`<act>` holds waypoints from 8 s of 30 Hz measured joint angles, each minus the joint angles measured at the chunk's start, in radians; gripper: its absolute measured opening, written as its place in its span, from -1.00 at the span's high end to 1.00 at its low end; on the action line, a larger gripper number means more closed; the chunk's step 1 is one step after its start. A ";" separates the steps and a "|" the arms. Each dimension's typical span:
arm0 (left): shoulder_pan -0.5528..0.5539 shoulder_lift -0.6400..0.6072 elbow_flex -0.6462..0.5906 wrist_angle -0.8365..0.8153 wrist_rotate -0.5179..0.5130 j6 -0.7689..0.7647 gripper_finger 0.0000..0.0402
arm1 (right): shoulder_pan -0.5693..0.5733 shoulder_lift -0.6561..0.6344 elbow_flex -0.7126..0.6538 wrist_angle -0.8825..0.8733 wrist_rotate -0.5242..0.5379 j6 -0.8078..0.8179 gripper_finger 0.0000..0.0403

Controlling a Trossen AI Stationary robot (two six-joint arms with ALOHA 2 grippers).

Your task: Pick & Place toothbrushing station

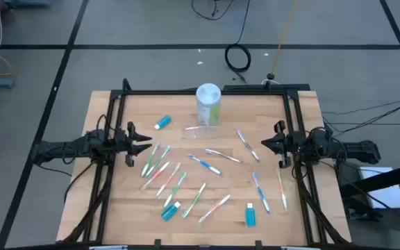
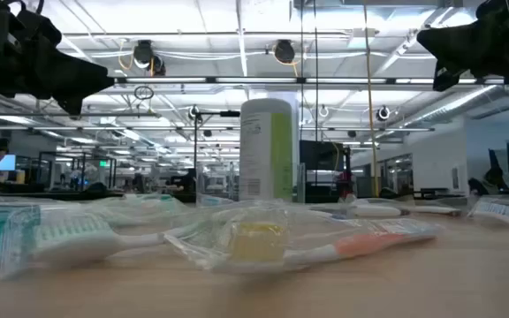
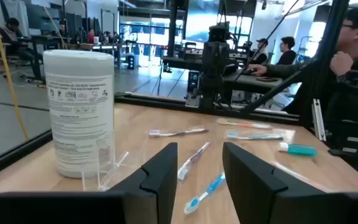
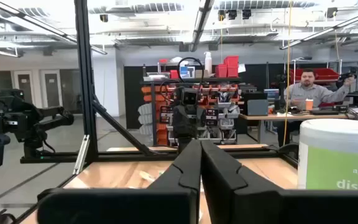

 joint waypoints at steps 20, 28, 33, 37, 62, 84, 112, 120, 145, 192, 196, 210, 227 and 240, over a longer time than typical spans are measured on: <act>0.000 0.000 0.000 0.000 0.000 0.000 0.35 | 0.000 0.000 0.000 0.000 0.000 0.000 0.98; 0.000 0.000 -0.002 0.022 -0.012 0.000 0.35 | 0.000 0.000 0.000 0.000 0.000 0.000 0.98; 0.000 0.000 -0.002 0.078 -0.040 0.000 0.35 | 0.000 0.000 0.000 0.000 0.000 -0.007 0.98; 0.000 0.000 -0.002 0.098 -0.040 0.000 0.35 | 0.000 0.000 0.000 0.000 0.000 -0.065 0.98; 0.001 0.178 0.015 0.413 -0.164 -0.231 0.35 | -0.016 0.149 0.000 0.453 0.363 -0.247 0.98; 0.003 0.686 0.433 -0.385 -0.224 -0.437 0.35 | -0.016 0.483 0.002 0.473 0.366 -0.076 0.98; 0.037 1.077 0.425 -0.442 -0.269 -0.634 -0.12 | -0.016 0.504 0.002 0.420 0.367 -0.063 0.98; 0.047 1.197 0.424 -0.426 -0.253 -0.705 -0.15 | -0.016 0.504 0.002 0.420 0.367 -0.080 0.98; 0.006 1.267 0.428 -0.393 -0.204 -0.779 0.08 | -0.016 0.504 0.002 0.418 0.367 -0.090 0.98; 0.043 1.141 0.618 0.289 -0.643 -0.146 0.85 | -0.016 0.505 0.002 0.420 0.367 -0.086 0.98; 0.043 1.187 0.620 0.563 -0.645 0.042 0.85 | -0.016 0.505 0.002 0.420 0.368 -0.086 0.98; 0.103 1.564 0.620 1.040 -0.740 0.234 0.85 | -0.016 0.506 0.002 0.420 0.368 -0.089 0.98; 0.128 1.677 0.620 1.067 -0.741 0.159 0.85 | -0.016 0.506 0.002 0.420 0.368 -0.106 0.98; 0.125 1.677 0.619 0.868 -0.775 0.071 0.70 | -0.016 0.506 0.002 0.420 0.367 -0.105 0.98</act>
